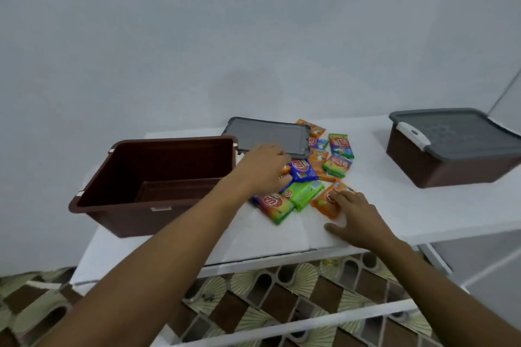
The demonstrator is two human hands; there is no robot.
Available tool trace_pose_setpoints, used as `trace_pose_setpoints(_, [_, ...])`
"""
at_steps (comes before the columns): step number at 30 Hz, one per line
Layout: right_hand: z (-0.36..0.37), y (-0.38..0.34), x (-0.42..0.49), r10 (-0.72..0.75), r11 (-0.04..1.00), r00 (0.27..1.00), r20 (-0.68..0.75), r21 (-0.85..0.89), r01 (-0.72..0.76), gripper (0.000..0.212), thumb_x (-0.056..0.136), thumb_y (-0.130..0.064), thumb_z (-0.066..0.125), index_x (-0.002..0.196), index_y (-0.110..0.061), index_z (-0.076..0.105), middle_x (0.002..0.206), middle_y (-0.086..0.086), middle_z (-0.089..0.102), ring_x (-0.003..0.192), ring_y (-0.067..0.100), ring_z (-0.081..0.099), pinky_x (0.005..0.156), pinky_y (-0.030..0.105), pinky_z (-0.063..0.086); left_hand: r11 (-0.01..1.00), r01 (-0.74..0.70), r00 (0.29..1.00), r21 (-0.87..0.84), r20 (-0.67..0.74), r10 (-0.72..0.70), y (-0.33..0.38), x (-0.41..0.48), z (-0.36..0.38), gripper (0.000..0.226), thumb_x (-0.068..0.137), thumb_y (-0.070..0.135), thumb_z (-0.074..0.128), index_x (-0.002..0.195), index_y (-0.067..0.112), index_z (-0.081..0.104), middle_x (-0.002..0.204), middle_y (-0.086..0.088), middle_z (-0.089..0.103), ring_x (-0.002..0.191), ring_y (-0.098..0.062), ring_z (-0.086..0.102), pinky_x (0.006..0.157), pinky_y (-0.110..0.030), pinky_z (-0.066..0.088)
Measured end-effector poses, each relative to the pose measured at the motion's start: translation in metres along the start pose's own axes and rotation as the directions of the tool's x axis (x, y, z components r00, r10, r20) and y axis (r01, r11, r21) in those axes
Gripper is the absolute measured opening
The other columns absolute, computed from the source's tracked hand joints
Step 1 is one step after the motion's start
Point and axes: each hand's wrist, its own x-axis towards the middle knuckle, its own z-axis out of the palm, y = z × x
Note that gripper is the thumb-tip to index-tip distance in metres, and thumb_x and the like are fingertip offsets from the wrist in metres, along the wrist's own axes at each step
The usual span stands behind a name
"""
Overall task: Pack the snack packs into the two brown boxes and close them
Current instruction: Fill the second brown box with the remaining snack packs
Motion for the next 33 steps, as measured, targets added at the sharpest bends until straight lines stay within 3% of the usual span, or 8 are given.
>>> trace_pose_setpoints(5, [-0.016, 0.032, 0.012, -0.050, 0.989, 0.994, 0.096, 0.142, 0.036, 0.072, 0.086, -0.040, 0.065, 0.148, -0.026, 0.031, 0.140, 0.000, 0.044, 0.125, 0.018, 0.040, 0.103, 0.036, 0.038, 0.957, 0.232, 0.972, -0.173, 0.088, -0.220, 0.034, 0.037, 0.031, 0.051, 0.091, 0.034, 0.054, 0.136, 0.011, 0.046, 0.136, -0.010, 0.050, 0.123, -0.026, 0.046, 0.102, -0.041, 0.042])
trace_pose_setpoints(11, [-0.009, 0.052, 0.020, -0.203, 0.978, 0.962, 0.183, -0.017, 0.210, 0.077, 0.093, -0.029, 0.049, 0.152, -0.043, 0.002, 0.162, -0.011, -0.001, 0.147, 0.022, 0.004, 0.114, 0.049, 0.015, 0.773, 0.634, 0.733, -0.038, 0.350, -0.583, 0.023, 0.058, 0.066, 0.090, 0.090, 0.037, 0.060, 0.153, 0.006, 0.004, 0.158, -0.027, -0.001, 0.147, -0.040, -0.005, 0.118, -0.050, 0.008])
trace_pose_setpoints(13, [-0.009, 0.058, 0.022, -0.249, 0.967, 0.947, 0.203, -0.002, 0.254, 0.074, 0.095, -0.035, 0.047, 0.151, -0.045, -0.001, 0.162, -0.013, 0.000, 0.148, 0.020, 0.003, 0.114, 0.051, 0.012, 0.735, 0.676, 0.699, -0.038, 0.348, -0.625, 0.020, 0.060, 0.075, 0.091, 0.090, 0.037, 0.061, 0.153, 0.008, 0.002, 0.158, -0.026, 0.005, 0.147, -0.040, 0.002, 0.117, -0.051, 0.009])
trace_pose_setpoints(16, [-0.016, 0.069, 0.030, -0.241, 0.969, 0.951, 0.192, -0.009, 0.247, 0.077, 0.084, -0.058, 0.055, 0.150, -0.042, 0.018, 0.150, -0.006, 0.027, 0.134, 0.019, 0.024, 0.108, 0.046, 0.025, 0.701, 0.712, 0.679, -0.043, 0.299, -0.671, 0.017, 0.064, 0.072, 0.091, 0.084, 0.041, 0.069, 0.150, 0.005, 0.017, 0.152, -0.023, 0.020, 0.139, -0.037, 0.028, 0.111, -0.044, 0.030])
trace_pose_setpoints(19, [-0.023, 0.072, 0.034, -0.220, 0.975, 0.946, 0.239, 0.046, 0.215, 0.073, 0.073, -0.061, 0.069, 0.135, -0.032, 0.042, 0.129, -0.004, 0.045, 0.114, 0.012, 0.040, 0.097, 0.036, 0.041, 0.732, 0.681, 0.696, -0.001, 0.309, -0.648, 0.018, 0.068, 0.054, 0.068, 0.076, 0.041, 0.077, 0.128, 0.008, 0.048, 0.139, -0.018, 0.038, 0.113, -0.031, 0.057, 0.090, -0.037, 0.051])
trace_pose_setpoints(22, [-0.028, 0.069, 0.036, -0.218, 0.972, 0.939, 0.267, 0.144, 0.185, 0.073, 0.070, -0.048, 0.078, 0.127, -0.029, 0.037, 0.124, -0.004, 0.053, 0.102, 0.010, 0.054, 0.088, 0.029, 0.053, 0.791, 0.612, 0.747, 0.015, 0.317, -0.585, 0.024, 0.074, 0.032, 0.046, 0.067, 0.038, 0.081, 0.097, 0.014, 0.055, 0.114, -0.009, 0.061, 0.085, -0.024, 0.059, 0.066, -0.032, 0.047])
trace_pose_setpoints(29, [-0.064, 0.035, 0.058, -0.276, 0.906, 0.949, 0.155, 0.372, 0.203, 0.080, 0.076, -0.047, 0.075, 0.143, -0.028, 0.035, 0.127, -0.007, 0.054, 0.103, 0.008, 0.055, 0.081, 0.018, 0.049, 0.862, 0.493, 0.834, -0.115, 0.342, -0.432, -0.004, 0.067, -0.041, 0.065, 0.078, 0.051, 0.072, 0.127, 0.013, 0.053, 0.126, -0.003, 0.058, 0.109, -0.025, 0.056, 0.090, -0.034, 0.046])
trace_pose_setpoints(33, [-0.090, -0.029, 0.070, -0.309, 0.850, 0.949, 0.057, 0.465, 0.248, 0.056, 0.079, -0.061, 0.066, 0.122, -0.028, 0.053, 0.109, -0.008, 0.064, 0.087, 0.008, 0.064, 0.065, 0.021, 0.053, 0.820, 0.507, 0.837, -0.267, 0.378, -0.395, -0.062, 0.017, -0.079, 0.033, 0.098, 0.049, 0.045, 0.116, 0.023, 0.054, 0.118, -0.003, 0.055, 0.098, -0.018, 0.050, 0.082, -0.029, 0.035])
